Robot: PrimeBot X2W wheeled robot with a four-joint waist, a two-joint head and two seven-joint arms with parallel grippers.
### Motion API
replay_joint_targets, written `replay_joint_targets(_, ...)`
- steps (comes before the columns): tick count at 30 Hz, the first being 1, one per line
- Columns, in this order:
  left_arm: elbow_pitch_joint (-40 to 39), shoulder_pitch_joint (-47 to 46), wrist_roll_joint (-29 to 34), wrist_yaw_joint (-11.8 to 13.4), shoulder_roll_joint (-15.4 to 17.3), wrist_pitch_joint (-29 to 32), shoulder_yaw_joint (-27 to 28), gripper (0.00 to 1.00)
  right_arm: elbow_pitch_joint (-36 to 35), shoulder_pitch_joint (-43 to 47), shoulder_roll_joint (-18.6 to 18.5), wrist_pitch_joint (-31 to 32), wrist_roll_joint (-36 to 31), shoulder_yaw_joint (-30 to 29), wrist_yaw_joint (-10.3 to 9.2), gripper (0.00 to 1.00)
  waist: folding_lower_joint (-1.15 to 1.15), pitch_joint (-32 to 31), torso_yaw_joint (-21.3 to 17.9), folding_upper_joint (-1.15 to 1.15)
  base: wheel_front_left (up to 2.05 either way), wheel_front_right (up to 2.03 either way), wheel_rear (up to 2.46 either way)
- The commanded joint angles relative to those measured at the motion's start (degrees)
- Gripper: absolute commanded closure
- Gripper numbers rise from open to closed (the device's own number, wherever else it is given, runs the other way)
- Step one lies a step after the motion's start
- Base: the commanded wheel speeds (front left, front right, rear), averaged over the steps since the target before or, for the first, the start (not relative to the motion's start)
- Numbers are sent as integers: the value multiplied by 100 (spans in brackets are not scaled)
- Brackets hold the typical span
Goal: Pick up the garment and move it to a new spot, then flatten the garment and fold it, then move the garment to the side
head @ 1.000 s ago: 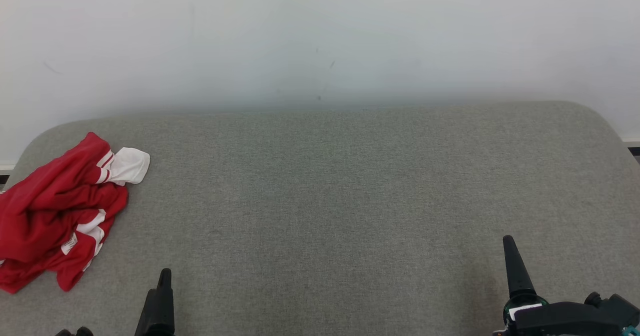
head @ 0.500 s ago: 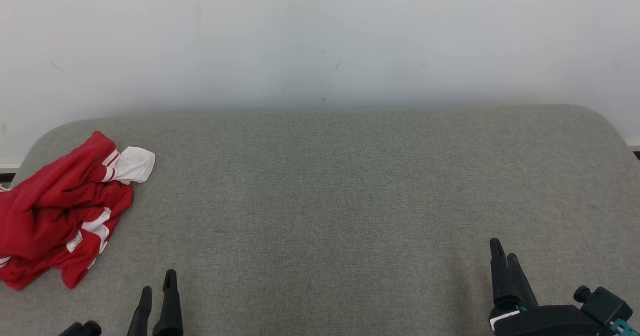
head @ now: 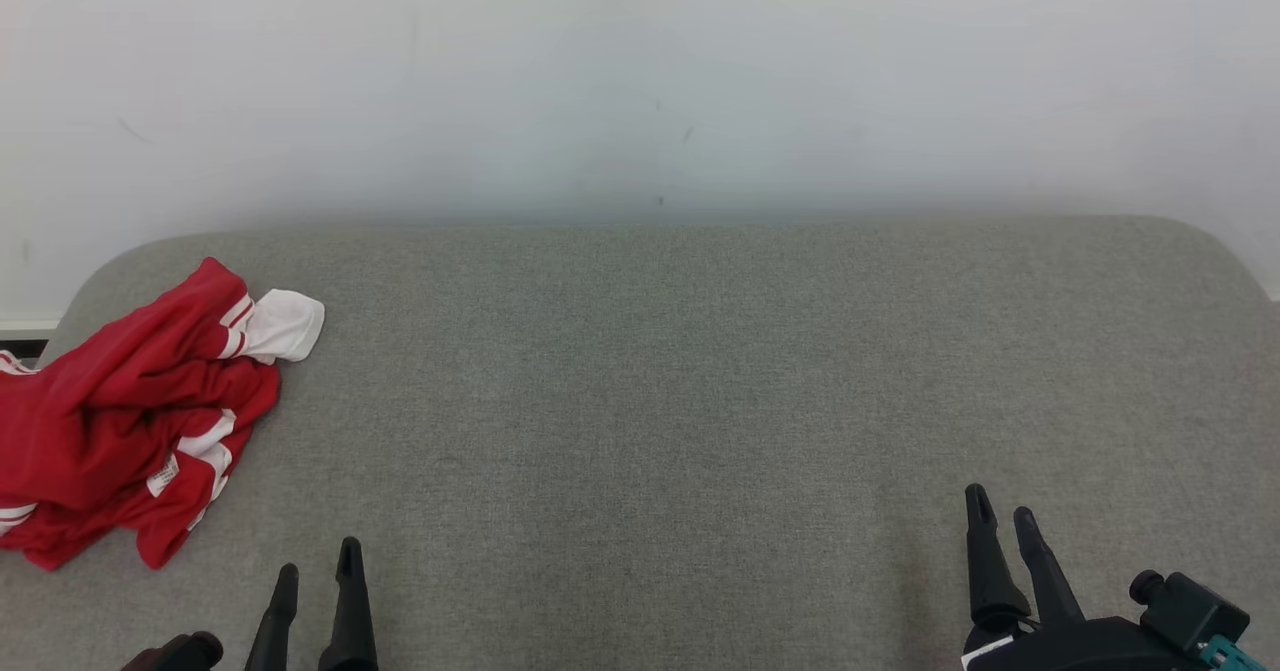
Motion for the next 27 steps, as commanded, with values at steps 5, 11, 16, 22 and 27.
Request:
replay_joint_targets(5,-32,-20,413,-25,38,-96,-3,0,-8,-14,7,-97,-417,-15,-8,0,0,-13,30,0,0,0,0)
replay_joint_targets(11,-59,8,741,-44,41,-173,-3,0,6,-7,19,-164,-720,21,-8,0,0,-22,48,0,0,0,0)
replay_joint_targets(16,-38,53,980,-39,42,-234,-7,0,20,0,24,-219,-981,53,-9,0,0,-40,40,0,0,0,0)
replay_joint_targets(22,-10,77,1308,-42,44,-314,-9,0,36,21,27,-292,-1296,73,-9,0,0,-60,46,0,0,0,0)
replay_joint_targets(27,11,75,1540,-47,47,-372,-16,0,67,51,29,-339,-1538,54,-10,0,0,-74,66,0,0,0,0)
